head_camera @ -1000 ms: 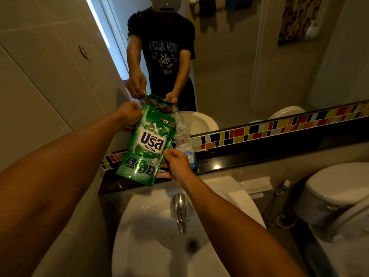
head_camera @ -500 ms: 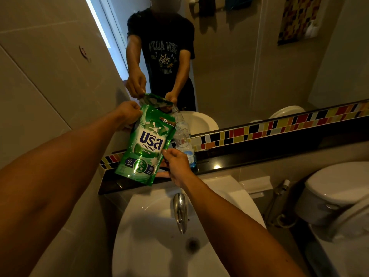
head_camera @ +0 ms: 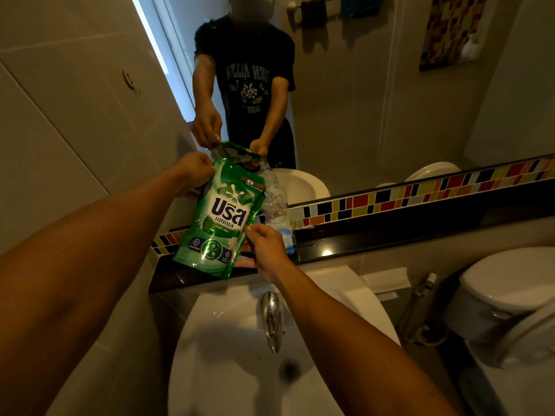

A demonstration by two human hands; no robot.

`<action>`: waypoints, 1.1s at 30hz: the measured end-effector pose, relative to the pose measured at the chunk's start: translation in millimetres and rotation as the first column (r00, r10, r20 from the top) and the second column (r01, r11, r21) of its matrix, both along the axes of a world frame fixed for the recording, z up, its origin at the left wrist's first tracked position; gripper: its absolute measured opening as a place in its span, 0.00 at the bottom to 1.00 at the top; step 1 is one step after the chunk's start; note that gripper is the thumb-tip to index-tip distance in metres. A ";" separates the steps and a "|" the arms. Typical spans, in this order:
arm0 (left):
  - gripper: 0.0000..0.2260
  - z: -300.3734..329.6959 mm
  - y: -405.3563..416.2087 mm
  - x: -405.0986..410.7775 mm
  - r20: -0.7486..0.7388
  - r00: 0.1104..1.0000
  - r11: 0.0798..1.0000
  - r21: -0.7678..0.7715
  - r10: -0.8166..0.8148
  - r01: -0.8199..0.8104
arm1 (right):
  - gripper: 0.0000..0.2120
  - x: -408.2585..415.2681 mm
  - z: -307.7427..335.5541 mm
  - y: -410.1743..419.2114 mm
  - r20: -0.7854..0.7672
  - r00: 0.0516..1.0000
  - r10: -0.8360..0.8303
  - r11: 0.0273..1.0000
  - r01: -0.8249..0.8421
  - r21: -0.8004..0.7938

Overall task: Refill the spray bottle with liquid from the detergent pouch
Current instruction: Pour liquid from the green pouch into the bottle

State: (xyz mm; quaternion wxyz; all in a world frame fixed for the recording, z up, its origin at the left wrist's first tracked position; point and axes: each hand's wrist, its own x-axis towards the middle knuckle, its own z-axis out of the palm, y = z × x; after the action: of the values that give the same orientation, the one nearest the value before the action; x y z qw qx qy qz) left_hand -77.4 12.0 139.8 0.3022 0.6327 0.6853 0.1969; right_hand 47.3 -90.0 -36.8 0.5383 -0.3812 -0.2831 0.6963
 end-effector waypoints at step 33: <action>0.05 2.3 0.2 -1.9 -0.025 1.000 1.000 -0.001 0.002 -0.002 | 0.08 -1.0 2.7 -2.2 -0.012 1.000 0.008 1.000 -0.008 0.030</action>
State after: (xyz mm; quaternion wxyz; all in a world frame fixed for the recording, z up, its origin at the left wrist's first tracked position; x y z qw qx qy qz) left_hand -79.2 12.2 142.1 0.2939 0.6343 0.6896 0.1889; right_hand 46.3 -92.2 -34.1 0.5429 -0.3675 -0.2917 0.6965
